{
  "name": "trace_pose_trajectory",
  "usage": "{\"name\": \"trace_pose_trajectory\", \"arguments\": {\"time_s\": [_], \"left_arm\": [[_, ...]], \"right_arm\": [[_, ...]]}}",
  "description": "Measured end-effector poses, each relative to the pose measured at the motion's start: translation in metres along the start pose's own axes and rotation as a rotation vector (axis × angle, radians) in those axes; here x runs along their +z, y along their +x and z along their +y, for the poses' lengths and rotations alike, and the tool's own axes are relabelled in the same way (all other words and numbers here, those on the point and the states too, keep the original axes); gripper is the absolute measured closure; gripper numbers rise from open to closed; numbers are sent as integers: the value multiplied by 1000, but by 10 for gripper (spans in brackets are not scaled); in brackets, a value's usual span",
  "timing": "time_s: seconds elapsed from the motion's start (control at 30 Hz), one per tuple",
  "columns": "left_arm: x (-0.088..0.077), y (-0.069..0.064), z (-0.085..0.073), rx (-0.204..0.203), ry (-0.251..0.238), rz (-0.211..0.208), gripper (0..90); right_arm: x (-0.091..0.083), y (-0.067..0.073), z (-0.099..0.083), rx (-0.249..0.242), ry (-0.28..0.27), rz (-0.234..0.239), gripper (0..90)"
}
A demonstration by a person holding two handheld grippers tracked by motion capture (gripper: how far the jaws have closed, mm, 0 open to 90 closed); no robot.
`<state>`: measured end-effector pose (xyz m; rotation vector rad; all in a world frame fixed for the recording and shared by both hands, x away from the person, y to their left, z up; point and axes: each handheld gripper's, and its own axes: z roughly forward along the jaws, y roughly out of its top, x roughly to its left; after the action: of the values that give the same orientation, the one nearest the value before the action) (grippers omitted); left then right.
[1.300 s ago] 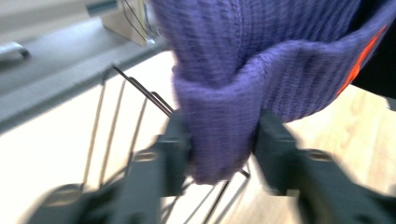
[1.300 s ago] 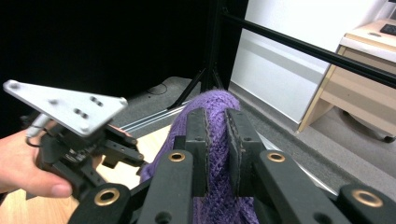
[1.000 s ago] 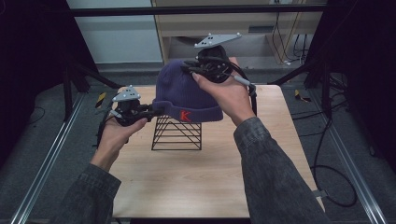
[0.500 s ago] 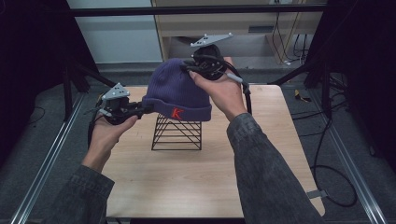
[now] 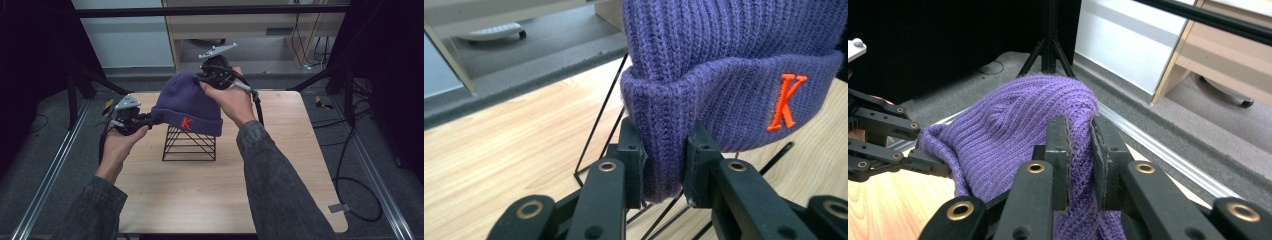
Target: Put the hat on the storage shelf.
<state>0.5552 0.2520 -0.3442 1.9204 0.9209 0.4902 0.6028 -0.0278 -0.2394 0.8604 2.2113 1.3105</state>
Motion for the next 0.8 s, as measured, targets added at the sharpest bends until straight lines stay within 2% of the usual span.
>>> {"name": "trace_pose_trajectory", "arguments": {"time_s": [0.23,0.37,0.47,0.5,0.7,0.8], "left_arm": [[0,-4,-12,15,4,7,733],[0,-6,-19,21,16,10,733],[3,-7,-24,25,24,14,733],[5,-6,-27,41,41,24,733],[6,-3,-40,21,45,21,733],[6,-4,-43,29,51,21,733]], "right_arm": [[-1,5,-10,6,0,18,794],[-6,13,-17,-28,17,23,792],[-5,16,-20,-24,20,33,789],[-4,16,-21,-28,26,37,787],[2,22,-31,-31,54,49,786],[3,25,-34,-36,61,52,786]]}}
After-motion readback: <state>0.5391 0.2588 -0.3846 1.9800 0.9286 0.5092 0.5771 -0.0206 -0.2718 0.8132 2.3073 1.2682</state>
